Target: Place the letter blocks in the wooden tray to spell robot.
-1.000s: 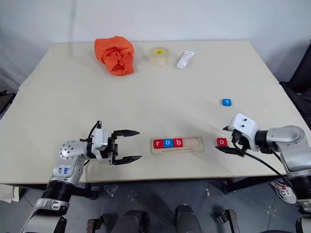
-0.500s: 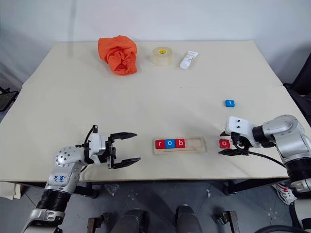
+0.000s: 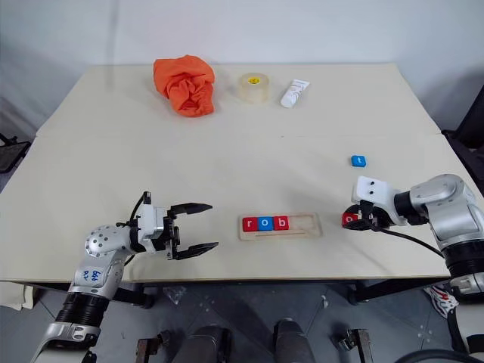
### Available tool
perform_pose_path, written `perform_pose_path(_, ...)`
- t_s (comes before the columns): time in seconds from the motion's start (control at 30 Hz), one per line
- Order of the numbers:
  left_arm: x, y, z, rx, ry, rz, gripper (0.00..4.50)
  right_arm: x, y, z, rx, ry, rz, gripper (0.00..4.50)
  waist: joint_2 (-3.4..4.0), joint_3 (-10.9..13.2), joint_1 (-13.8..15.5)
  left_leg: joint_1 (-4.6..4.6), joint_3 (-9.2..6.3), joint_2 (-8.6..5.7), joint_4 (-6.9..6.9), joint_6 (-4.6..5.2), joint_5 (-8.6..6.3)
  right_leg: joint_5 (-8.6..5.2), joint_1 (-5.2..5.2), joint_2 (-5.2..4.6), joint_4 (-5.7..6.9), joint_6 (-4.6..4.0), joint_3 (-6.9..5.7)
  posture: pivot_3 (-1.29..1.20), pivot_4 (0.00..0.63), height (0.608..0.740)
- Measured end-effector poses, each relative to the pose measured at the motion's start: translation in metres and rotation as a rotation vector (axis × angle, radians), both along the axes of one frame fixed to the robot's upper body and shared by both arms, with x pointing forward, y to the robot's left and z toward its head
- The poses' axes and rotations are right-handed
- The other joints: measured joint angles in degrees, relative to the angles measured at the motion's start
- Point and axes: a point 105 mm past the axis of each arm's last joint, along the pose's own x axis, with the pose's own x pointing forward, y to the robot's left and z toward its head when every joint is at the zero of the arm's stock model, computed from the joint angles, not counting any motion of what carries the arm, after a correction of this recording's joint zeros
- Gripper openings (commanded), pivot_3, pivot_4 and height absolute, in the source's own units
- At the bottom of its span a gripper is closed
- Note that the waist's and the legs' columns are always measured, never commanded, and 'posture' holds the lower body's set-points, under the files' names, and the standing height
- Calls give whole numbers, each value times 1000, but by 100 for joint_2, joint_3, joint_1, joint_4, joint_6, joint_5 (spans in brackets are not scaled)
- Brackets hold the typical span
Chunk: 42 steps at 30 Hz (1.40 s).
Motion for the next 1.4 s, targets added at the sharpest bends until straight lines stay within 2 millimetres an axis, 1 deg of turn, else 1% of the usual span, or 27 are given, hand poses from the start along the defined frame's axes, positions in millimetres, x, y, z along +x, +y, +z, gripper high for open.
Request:
perform_pose_path(0.07,1,0,-2,-3,11,0,4500,-2,29,12,53,-16,60,1462,0,0,-23,0,-1,5,0,-4,0,1,-2,3,3,-2,-2,0,150,740)
perform_pose_path(0.17,1,-1,-4,-3,19,-8,4500,-10,60,23,101,-5,123,1462,0,0,20,-2,-5,4,0,-4,0,1,0,0,1,-3,-7,0,150,740)
perform_pose_path(0.3,1,0,-4,0,17,-16,4500,-19,88,20,111,41,194,1462,0,0,54,-7,-12,-3,1,-3,-1,2,1,-8,-6,-3,-17,0,150,740)
perform_pose_path(0.43,1,-1,-3,2,10,-24,4500,-18,96,10,85,66,221,1462,0,0,41,-10,-16,-7,0,0,-2,2,1,-14,-8,-3,-29,0,150,740)
perform_pose_path(0.53,1,-1,-2,3,6,-26,4500,-13,97,7,62,55,228,1462,0,0,32,-10,-17,-6,-2,-1,-2,1,-1,-13,-7,-3,-33,0,150,740)
perform_pose_path(0.73,1,-1,-2,3,3,-25,4500,-3,90,-3,30,55,214,1462,0,0,25,-10,-17,-6,-2,-1,-2,1,-1,-12,-6,-3,-34,0,150,740)
perform_pose_path(0.9,0,0,-5,2,11,-17,4500,1,89,-4,21,51,222,1462,0,0,21,-10,-17,-5,-2,-1,-2,1,-1,-12,-6,-3,-35,0,150,740)
perform_pose_path(0.97,-1,0,-5,1,11,-13,4500,1,90,-4,19,46,230,2219,0,0,24,-10,-17,-5,-2,-1,-2,1,-1,-13,-6,-3,-36,0,150,740)
perform_pose_path(1.0,-1,0,-5,0,11,-12,4500,1,91,-4,19,46,234,2480,0,0,24,-10,-17,-5,-2,-1,-2,2,-1,-12,-6,-3,-36,0,150,740)
perform_pose_path(1.13,0,1,-4,-2,9,-6,4500,-1,94,-5,27,59,250,3896,0,0,25,-10,-18,-6,-2,-1,-2,2,-1,-13,-6,-3,-36,0,150,740)
perform_pose_path(1.2,0,1,-4,-3,9,-5,4500,-2,95,-4,33,65,253,4477,0,0,24,-10,-18,-5,-2,-2,-2,2,-1,-13,-6,-3,-36,0,150,740)
perform_pose_path(1.4,1,1,-4,-5,9,0,4500,-2,93,-1,53,62,242,4477,0,0,26,-10,-18,-6,-2,-1,-2,1,0,-13,-6,-3,-37,0,150,740)
